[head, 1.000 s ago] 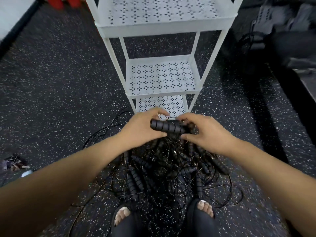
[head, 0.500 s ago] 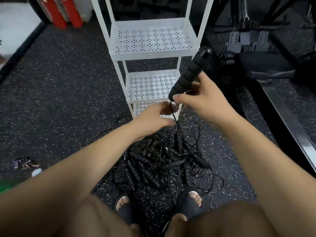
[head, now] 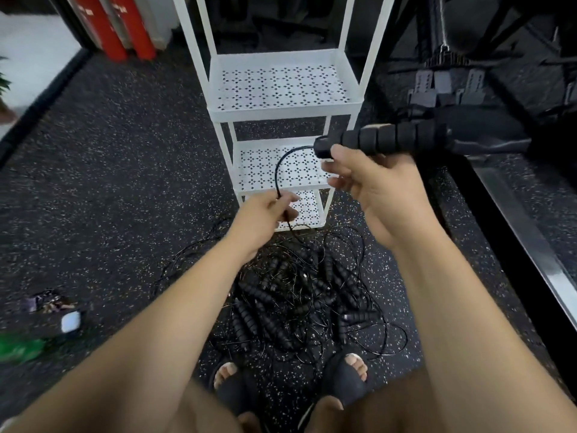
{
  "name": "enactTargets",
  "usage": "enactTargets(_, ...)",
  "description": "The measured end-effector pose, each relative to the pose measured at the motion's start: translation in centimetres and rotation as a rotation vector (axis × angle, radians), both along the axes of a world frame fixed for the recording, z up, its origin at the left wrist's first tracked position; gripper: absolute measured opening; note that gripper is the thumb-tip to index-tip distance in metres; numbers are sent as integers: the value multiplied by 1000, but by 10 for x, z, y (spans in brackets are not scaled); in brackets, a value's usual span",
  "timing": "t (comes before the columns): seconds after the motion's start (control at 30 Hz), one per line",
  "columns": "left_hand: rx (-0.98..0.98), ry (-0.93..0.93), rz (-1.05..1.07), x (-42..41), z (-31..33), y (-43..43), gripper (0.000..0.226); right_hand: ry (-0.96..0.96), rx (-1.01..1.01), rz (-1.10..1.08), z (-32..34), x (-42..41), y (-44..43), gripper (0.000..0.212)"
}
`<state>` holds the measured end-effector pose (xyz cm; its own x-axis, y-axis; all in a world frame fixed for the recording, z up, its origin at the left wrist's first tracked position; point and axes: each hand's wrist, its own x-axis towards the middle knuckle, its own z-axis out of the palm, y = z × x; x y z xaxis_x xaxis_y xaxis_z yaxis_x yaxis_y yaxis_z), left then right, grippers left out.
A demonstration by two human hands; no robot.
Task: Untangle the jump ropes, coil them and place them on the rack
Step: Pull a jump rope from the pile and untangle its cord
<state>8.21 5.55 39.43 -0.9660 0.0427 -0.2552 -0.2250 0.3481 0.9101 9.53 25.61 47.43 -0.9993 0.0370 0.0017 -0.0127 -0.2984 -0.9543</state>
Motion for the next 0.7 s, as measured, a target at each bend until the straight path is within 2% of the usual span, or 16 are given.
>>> enactTargets(0.1,-21,56,51,-14,4,-13,27,-113,-31,-27,-14,6,2,47)
enactTargets(0.27,-99,194,127,-28,5,-27,33,-28,-10,44,-27,11,1,25)
enactTargets(0.3,-111,215,152,-29,7,-30,34,-4,-3,73,-27,13,0,28)
enactTargets(0.4,-125,266,213,-32,10,-38,37,64,33,171,-23,16,-3,48)
enactTargets(0.5,-220,294,211,-35,16,-47,37,134,60,300,-21,19,-9,47)
enactTargets(0.6,-250,281,228,-36,18,-55,35,167,125,531,-23,23,-13,53)
enactTargets(0.7,-261,250,219,-36,18,-57,34,-52,18,640,-23,23,-17,56)
